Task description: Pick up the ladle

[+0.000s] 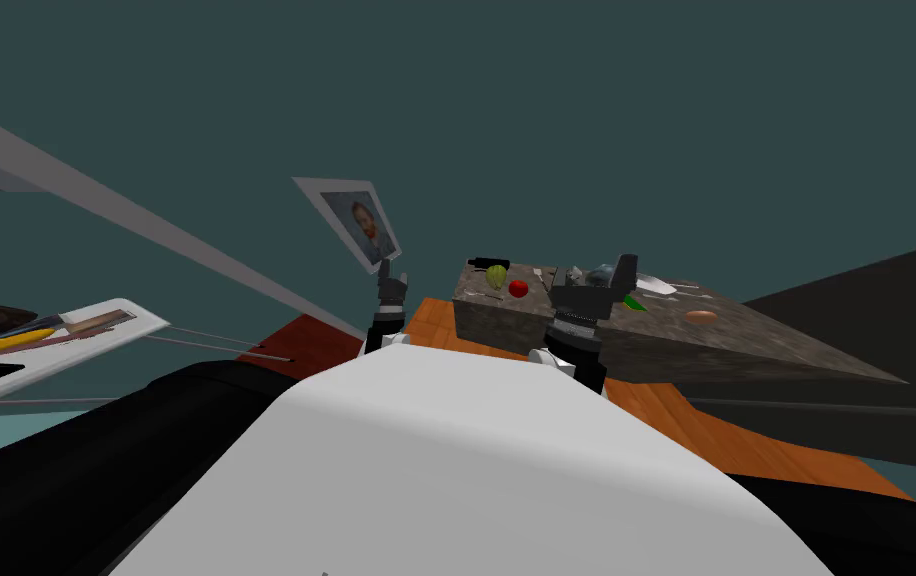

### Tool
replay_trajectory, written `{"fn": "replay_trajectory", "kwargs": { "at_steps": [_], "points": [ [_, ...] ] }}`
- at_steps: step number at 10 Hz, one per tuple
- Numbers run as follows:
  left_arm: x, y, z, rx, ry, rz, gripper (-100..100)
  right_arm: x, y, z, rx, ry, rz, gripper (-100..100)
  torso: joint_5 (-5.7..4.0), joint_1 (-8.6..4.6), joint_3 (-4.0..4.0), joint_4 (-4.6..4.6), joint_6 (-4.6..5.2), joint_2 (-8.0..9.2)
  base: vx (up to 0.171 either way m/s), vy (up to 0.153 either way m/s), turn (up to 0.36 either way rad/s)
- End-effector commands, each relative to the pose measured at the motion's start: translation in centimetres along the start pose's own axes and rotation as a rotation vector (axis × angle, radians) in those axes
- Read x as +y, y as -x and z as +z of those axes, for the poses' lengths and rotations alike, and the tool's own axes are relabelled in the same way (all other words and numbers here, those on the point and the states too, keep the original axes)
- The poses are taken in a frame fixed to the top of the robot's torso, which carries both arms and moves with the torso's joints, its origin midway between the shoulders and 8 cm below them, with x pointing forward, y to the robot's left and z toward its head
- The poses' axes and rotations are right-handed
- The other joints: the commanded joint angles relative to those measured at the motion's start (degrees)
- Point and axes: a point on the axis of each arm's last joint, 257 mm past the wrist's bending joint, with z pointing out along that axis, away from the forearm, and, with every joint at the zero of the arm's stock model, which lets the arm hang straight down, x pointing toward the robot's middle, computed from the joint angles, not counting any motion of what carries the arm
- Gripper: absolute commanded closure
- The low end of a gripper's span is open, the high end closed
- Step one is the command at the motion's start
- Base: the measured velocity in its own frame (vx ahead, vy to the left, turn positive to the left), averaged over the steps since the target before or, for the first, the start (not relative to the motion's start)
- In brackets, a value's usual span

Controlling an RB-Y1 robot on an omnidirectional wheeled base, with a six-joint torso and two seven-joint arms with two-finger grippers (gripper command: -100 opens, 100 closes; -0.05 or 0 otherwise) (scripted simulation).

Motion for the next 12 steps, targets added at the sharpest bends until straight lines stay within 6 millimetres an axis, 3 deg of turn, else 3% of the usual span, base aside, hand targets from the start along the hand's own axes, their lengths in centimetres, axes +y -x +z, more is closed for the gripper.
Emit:
{"fn": "replay_trajectory", "kwargs": {
  "at_steps": [1,8,11,12],
  "points": [
    [0.0,0.0,0.0,0.0,0.0,0.0,0,-0.6,-1.0,-0.4,0.047,-0.011,-0.011,-100,0.0,0.0,0.0,0.0,0.0,0.0,-0.047,-0.003,0.1],
    [0.0,0.0,0.0,0.0,0.0,0.0,0,-5.1,-5.5,-4.1,0.267,-0.086,-0.058,-100,0.01,0.02,0.4,0.15,-0.02,0.69,-0.131,0.01,0.141],
    [0.0,0.0,0.0,0.0,0.0,0.0,0,-8.2,-8.2,-7.6,0.417,-0.139,-0.087,-100,0.02,0.08,0.29,0.11,-0.02,0.5,-0.136,0.036,0.252],
    [0.0,0.0,0.0,0.0,0.0,0.0,0,-9.0,-8.0,-8.2,0.429,-0.16,-0.094,-100,0.02,0.08,0.36,0.14,-0.02,0.62,-0.137,0.029,0.061]
  ]
}}
